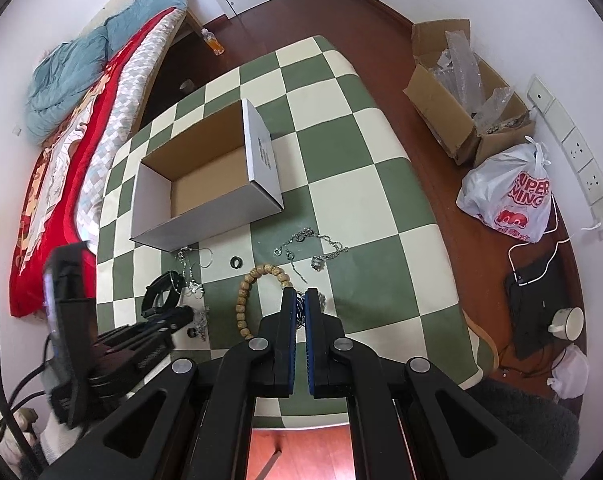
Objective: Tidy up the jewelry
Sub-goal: 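Carry earrings over box with left tool while right tool carries chain bracelet there, then open both tools to drop earrings and chain bracelet into box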
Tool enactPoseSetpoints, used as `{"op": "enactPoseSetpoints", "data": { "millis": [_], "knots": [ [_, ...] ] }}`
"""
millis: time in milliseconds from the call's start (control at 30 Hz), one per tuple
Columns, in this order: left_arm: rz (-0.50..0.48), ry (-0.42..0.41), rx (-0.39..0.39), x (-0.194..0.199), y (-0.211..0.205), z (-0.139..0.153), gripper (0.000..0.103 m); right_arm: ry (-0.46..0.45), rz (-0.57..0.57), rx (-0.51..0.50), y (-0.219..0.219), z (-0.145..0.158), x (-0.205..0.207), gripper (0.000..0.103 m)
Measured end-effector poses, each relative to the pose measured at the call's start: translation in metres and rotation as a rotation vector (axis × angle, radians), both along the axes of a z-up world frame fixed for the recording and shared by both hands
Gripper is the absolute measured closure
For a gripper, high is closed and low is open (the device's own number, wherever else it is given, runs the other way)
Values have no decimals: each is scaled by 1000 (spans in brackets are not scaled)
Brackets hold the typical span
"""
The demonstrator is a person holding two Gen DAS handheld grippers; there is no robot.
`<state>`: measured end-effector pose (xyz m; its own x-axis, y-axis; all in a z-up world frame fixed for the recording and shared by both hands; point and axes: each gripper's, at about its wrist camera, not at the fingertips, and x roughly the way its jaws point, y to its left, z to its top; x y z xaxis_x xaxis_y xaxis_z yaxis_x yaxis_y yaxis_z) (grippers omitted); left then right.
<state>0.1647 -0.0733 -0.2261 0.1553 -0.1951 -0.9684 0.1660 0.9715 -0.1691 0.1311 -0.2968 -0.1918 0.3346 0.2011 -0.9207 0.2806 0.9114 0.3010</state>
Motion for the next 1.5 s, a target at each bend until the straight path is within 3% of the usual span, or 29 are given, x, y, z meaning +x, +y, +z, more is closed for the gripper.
{"op": "enactPoseSetpoints", "data": {
  "millis": [200,533,700,833,1033,1200,1300,1367,1400,1433,1500],
  "knots": [
    [0,-93,-60,-11,12,57,97,-35,19,6,4,18,0,99],
    [-29,-261,-148,15,19,164,97,-125,94,38,24,78,23,99],
    [-28,-311,-151,45,19,189,97,-169,147,1,44,106,56,99],
    [0,-280,-136,89,22,175,97,-151,178,-11,57,99,97,99],
    [52,-148,-138,146,27,108,97,-54,219,-50,71,49,160,99],
    [94,-36,-184,169,29,64,96,33,262,-85,77,10,199,99],
    [114,17,-162,177,29,52,94,63,288,-103,78,-2,211,98],
    [127,9,-114,179,30,52,92,77,296,-116,78,-4,215,91],
    [127,-6,-75,179,30,54,89,79,293,-131,77,-4,215,74],
    [122,-31,-6,178,28,57,81,78,289,-146,77,-3,215,54],
    [120,-73,58,175,28,62,62,81,278,-182,76,0,211,44]
  ]
}}
